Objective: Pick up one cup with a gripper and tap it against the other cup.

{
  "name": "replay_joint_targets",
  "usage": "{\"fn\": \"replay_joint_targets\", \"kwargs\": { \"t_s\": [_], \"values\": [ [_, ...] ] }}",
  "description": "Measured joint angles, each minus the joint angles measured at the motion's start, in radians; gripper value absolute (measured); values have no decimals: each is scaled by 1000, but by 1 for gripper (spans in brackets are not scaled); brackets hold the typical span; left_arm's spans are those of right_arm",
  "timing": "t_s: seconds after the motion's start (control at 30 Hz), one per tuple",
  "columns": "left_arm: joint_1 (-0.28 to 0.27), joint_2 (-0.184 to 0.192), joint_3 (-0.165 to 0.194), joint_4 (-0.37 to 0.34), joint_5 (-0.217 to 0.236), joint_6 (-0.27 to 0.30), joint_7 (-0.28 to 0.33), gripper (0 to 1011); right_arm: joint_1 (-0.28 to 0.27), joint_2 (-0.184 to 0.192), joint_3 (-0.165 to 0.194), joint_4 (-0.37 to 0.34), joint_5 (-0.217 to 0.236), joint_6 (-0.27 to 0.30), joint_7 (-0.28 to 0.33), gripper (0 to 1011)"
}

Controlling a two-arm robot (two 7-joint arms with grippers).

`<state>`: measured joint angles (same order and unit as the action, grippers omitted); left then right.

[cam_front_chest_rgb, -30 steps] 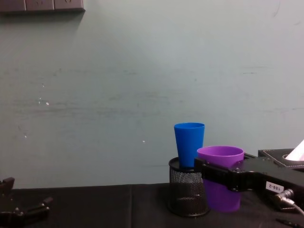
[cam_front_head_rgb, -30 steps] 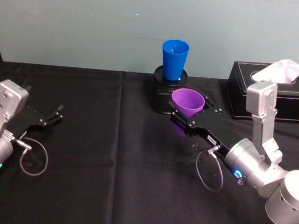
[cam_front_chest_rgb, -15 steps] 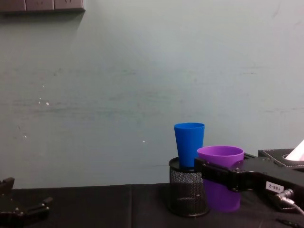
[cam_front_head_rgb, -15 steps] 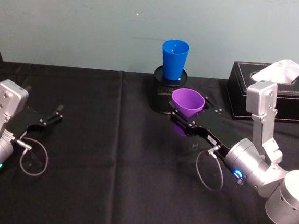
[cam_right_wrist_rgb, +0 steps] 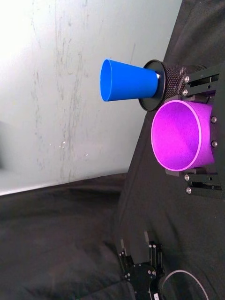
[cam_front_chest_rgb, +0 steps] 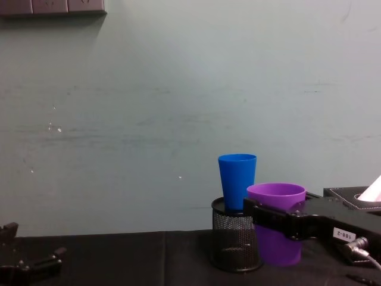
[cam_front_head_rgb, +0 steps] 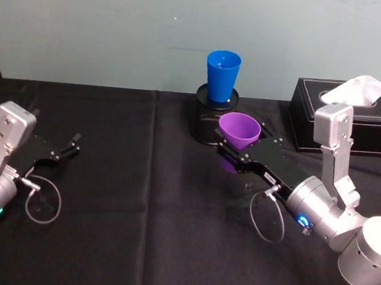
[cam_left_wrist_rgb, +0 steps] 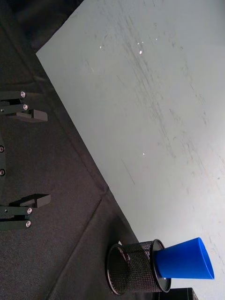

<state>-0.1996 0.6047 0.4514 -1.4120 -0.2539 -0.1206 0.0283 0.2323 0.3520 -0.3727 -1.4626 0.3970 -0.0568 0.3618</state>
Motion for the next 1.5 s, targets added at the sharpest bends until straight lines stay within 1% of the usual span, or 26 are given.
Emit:
{"fn": "replay_joint_targets", "kwargs": {
  "t_s": [1.5],
  "values": [
    [0, 0, 0, 0, 0, 0, 0, 1000, 0, 0, 0, 0, 0, 0, 0, 739]
  ]
}}
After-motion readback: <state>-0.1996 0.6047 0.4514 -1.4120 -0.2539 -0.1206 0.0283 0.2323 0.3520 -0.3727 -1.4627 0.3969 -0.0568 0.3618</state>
